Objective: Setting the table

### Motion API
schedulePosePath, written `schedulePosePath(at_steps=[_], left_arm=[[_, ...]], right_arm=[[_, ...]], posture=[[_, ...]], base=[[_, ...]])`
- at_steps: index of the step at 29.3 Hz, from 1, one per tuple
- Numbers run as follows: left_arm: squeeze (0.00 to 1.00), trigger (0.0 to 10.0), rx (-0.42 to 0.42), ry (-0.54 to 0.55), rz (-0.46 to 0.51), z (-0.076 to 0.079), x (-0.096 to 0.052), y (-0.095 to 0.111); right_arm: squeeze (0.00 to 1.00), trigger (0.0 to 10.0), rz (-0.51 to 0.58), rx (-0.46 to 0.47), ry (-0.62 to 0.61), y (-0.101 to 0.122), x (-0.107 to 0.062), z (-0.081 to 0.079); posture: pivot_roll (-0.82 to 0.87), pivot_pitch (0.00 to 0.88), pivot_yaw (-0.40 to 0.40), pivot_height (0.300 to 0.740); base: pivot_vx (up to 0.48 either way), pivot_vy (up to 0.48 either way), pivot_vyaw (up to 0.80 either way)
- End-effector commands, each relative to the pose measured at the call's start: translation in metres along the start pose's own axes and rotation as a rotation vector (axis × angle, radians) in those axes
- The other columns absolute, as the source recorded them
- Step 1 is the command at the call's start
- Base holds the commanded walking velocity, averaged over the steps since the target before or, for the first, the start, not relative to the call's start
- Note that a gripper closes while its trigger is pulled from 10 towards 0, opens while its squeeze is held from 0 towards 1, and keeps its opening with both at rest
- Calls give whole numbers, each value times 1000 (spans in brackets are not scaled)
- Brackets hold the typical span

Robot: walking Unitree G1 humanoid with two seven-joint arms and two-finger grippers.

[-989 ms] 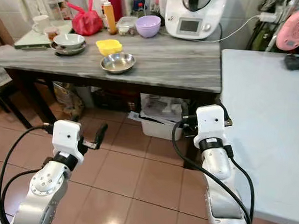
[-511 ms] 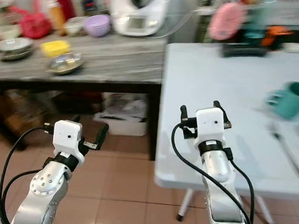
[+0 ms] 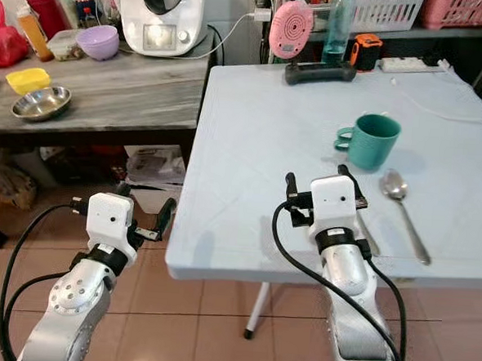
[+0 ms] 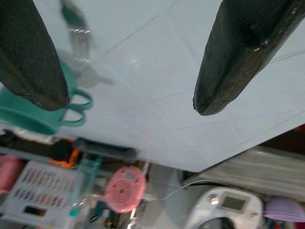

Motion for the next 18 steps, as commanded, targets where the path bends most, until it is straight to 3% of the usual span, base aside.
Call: schedulePosePath(at_steps=[1, 18], left_arm=[[0, 10000, 10, 8, 4, -2, 0, 2], [0, 10000, 7, 2, 1, -1, 1, 1]], right_arm=[[0, 10000, 14, -3, 7, 4, 0, 0], [0, 10000, -45, 48, -23, -5, 1, 2]], posture=[[-141, 64, 112, 740], [-140, 64, 117, 740]], base=[[0, -285, 0], [0, -264, 0]])
Point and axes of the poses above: a point about 5 cm out from each wrist's last joint towards the gripper, its own x axis pointing out of the wrist towards the gripper, its own y axis along the axis of the wrist's last joint, z = x × y, the point moved 1 cm from there along x, pointing out of the wrist towards the gripper, and after that the axes turned 12 degrees about -x, right-handed, at the moved point
